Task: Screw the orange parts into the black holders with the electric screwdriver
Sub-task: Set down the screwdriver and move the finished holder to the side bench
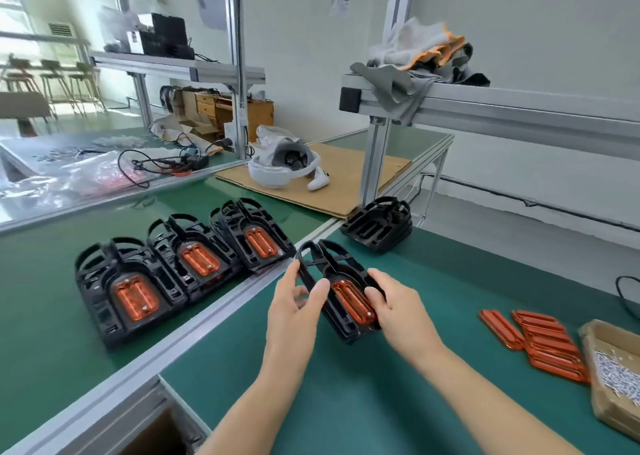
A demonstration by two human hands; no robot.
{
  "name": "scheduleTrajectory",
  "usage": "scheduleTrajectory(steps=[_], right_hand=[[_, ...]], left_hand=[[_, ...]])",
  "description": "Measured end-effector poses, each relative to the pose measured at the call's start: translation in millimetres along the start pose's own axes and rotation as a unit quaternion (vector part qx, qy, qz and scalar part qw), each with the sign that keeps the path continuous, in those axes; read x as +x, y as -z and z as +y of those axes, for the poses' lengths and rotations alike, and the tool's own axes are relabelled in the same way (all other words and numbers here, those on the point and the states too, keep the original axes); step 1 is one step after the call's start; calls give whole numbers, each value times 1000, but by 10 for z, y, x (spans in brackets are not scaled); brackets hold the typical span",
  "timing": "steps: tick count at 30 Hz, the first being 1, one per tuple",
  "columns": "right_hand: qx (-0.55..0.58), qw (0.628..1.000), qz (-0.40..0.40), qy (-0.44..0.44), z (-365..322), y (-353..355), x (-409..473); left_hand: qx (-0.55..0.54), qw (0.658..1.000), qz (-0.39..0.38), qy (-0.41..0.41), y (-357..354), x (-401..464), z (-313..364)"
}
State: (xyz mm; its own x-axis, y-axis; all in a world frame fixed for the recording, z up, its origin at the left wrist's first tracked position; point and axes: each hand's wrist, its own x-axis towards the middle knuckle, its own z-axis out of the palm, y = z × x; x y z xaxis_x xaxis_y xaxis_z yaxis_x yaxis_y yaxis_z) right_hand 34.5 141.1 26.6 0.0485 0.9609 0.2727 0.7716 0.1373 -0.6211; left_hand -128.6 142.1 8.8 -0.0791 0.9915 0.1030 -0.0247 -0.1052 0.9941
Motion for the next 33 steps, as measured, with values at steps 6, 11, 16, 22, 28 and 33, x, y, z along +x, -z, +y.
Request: scheduleTrajectory(steps=[6,11,16,22,28,33], right_hand=[[3,997,-25,67,-598,-529,331],[-3,993,-43,112,-966,-847,611],[-31,984,-63,164,-1261,-1119,862],[-64,980,-75,174,-1416,-1374,1026],[-107,973,-69,192,-1498,-1576,1159],[-151,964,-66,208,-1481,-1675,1196]], left_hand=[[18,993,113,-32,387,285,162],[35,982,182,-27,758,608,217],[8,969,244,-23,1048,921,237],[90,952,289,-34,1252,1186,252],[289,909,299,-18,1330,1342,220],[392,868,306,1,1298,1471,113]])
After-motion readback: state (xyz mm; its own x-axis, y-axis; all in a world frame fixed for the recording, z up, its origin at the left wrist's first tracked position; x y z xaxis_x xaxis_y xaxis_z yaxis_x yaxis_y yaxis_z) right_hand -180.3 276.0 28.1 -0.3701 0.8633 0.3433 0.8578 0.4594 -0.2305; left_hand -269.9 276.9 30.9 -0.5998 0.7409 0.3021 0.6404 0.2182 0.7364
